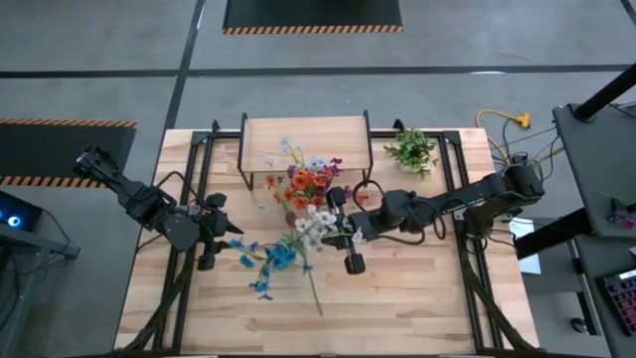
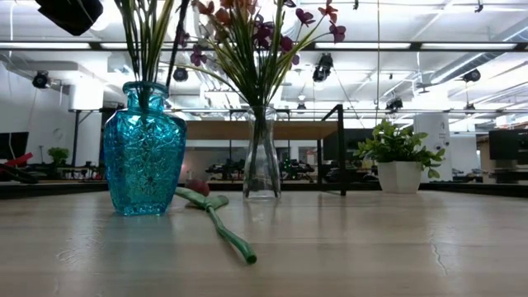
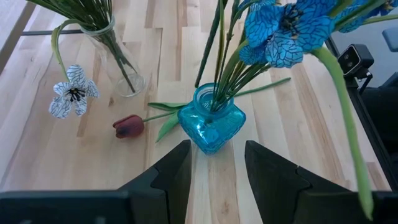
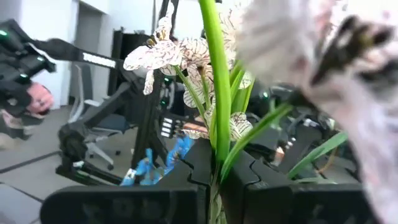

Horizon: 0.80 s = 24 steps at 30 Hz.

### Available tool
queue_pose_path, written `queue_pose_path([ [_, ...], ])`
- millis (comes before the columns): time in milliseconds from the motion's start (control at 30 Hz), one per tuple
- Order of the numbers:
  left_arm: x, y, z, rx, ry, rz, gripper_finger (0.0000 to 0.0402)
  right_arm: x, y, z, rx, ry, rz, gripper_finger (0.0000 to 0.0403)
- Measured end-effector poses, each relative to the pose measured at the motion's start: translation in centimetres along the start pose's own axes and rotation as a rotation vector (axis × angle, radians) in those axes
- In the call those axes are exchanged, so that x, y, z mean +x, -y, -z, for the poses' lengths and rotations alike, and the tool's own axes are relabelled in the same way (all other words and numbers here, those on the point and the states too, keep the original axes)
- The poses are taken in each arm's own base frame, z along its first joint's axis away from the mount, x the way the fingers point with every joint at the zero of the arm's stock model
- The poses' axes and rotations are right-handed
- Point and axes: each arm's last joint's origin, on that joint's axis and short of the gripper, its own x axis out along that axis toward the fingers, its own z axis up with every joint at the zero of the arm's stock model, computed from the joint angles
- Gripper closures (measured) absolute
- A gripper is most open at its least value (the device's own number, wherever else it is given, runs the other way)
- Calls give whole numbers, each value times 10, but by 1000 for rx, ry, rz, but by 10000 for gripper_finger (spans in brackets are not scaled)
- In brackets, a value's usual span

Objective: Pick and place flowers into a vace then onto a shelf
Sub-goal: Put the white flowers into the blue vase

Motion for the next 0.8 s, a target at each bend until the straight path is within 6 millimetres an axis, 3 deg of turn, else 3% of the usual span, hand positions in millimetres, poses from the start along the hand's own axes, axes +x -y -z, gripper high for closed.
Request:
queue_pose_path([
  [267,0,0,0,0,0,0,267,2,0,-5,25,19,-20,394],
  [800,0,0,0,1,-1,1,267,16,-5,38,86,-62,-29,394],
])
